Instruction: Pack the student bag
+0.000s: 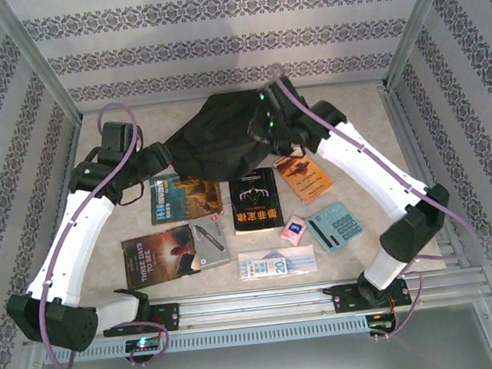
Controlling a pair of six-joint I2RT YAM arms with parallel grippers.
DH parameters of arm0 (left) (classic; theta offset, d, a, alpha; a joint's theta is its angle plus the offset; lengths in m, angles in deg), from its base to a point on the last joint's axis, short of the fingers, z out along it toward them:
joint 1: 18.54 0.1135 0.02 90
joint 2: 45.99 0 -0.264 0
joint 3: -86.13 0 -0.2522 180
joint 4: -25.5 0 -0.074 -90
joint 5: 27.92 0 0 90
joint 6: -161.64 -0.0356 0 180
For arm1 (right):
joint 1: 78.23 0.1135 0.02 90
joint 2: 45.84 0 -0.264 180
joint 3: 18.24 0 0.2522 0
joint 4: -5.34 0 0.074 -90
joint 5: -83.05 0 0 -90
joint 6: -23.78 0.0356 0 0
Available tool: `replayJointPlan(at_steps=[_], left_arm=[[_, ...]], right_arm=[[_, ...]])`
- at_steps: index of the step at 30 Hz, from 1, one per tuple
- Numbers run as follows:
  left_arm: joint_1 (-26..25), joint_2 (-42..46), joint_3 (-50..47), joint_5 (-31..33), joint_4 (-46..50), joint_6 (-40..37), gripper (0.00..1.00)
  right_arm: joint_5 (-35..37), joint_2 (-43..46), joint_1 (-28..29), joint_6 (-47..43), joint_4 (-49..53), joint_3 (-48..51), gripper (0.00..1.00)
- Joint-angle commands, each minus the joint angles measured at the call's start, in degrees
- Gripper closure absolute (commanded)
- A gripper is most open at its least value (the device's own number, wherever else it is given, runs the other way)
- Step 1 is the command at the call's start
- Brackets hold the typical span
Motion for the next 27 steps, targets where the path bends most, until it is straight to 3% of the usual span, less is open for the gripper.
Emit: replayJointPlan(at_steps=[1, 5, 12, 17, 23, 27], left_arm=[[0.44, 1.24, -1.56, 2.34, 1.77, -0.19, 0.29], [0.43, 1.77, -4.63, -3.27, -1.54, -0.49, 0.28], [0.41, 0.66, -10.22, -7.69, -6.44, 2.28, 0.25], [0.36, -1.59, -11.17, -8.12, -8.52, 3.01, 0.20], [0.46, -5.83, -13.28, -12.35, -16.79, 7.20, 0.19], [0.37, -10.77, -12.31, -15.16, -21.97, 8.69, 0.19]], right_arm=[[-5.07, 2.68, 3.80, -3.06, -4.29, 7.08, 0.62], [-13.46, 4.87, 4.32, -10.58, -5.55, 10.59, 0.48], [-8.43, 9.28, -4.00, -16.52, -5.66, 12.08, 0.26], [-8.28, 7.00, -10.88, -19.45, -10.19, 12.68, 0.23], [-8.23, -6.56, -16.49, -27.30, -4.98, 3.08, 0.25], [-14.53, -14.56, -19.27, -27.32, -5.74, -0.69, 0.26]])
